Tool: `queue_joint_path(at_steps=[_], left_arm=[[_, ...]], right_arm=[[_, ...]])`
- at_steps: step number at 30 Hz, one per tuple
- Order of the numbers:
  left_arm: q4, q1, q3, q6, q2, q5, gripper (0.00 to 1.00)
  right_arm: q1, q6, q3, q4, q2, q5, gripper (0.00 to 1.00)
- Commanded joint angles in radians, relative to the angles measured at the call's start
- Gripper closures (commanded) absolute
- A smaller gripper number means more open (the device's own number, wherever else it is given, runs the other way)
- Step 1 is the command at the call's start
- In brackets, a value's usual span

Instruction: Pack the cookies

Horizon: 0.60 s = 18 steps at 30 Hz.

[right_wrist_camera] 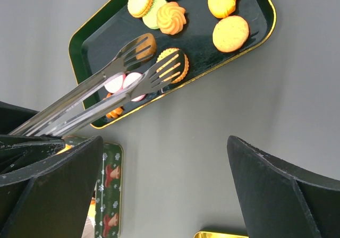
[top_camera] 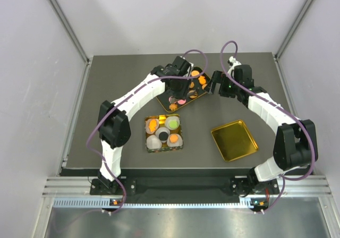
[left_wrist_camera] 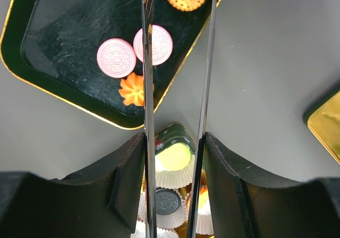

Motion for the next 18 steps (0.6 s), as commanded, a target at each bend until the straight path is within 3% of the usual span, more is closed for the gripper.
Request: queue_joint_path(at_steps=[1, 18], left_arm=[[0.053, 0.001, 0.039, 0.010, -0.001, 0.022, 0.49], [0.015, -0.016, 0.062, 0.038, 0.037, -0.006, 0.48]], right_arm=[[0.016, -0.018, 0.053, 0.017, -0.018, 0.006, 0.00], [0.016, -0.021, 0.055, 0.015, -0.017, 0.006, 0.00]])
